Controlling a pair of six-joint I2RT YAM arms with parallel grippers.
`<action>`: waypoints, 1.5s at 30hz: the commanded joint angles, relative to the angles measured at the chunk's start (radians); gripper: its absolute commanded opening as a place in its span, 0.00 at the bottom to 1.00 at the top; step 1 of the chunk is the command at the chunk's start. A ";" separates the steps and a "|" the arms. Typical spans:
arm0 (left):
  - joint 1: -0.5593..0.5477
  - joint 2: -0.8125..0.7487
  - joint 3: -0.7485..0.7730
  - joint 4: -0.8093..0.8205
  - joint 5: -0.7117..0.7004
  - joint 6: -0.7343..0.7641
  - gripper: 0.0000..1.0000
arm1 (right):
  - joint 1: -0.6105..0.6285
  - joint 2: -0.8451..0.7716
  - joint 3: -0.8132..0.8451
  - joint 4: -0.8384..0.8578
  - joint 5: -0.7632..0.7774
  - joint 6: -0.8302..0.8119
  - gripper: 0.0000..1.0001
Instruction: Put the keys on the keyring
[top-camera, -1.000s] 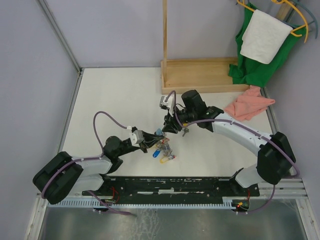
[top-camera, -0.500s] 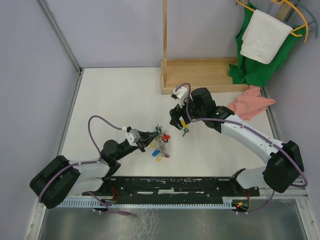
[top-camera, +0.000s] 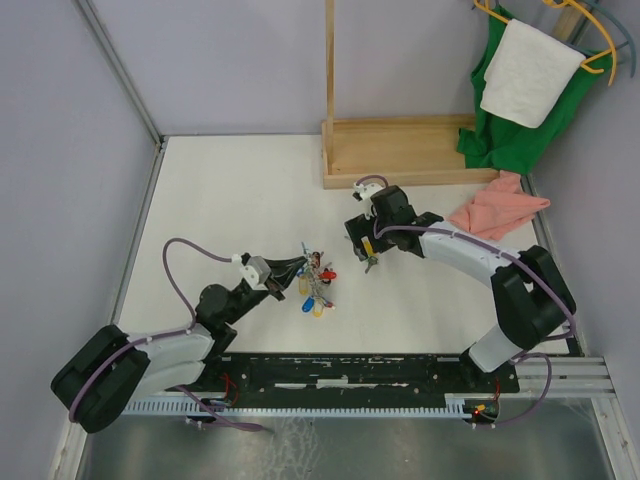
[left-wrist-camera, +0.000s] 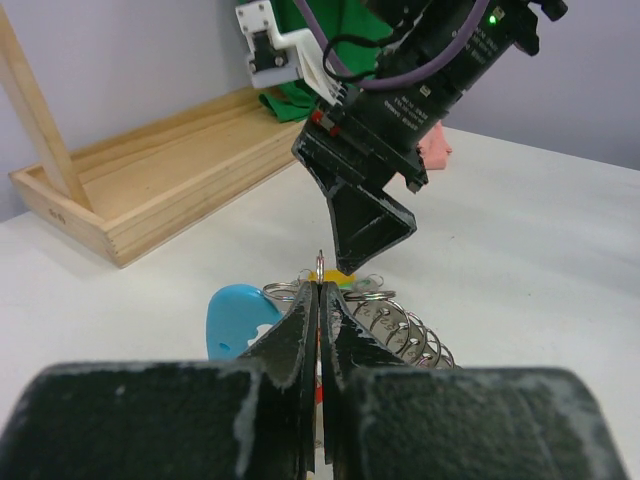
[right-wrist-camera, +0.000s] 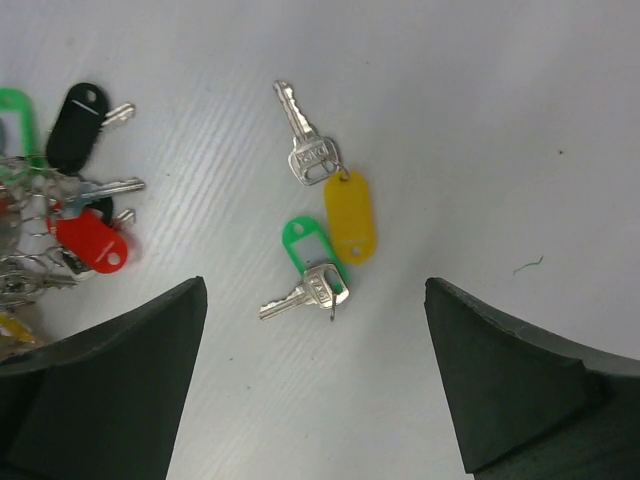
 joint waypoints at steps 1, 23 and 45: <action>0.017 -0.034 -0.012 0.051 -0.055 0.042 0.03 | -0.010 0.053 0.049 -0.001 0.096 0.115 0.97; 0.067 0.015 -0.044 0.140 0.001 0.024 0.03 | -0.018 0.043 -0.108 0.044 0.073 0.170 0.33; 0.068 0.025 -0.031 0.132 0.033 0.018 0.03 | -0.019 0.087 -0.118 0.078 0.049 0.146 0.24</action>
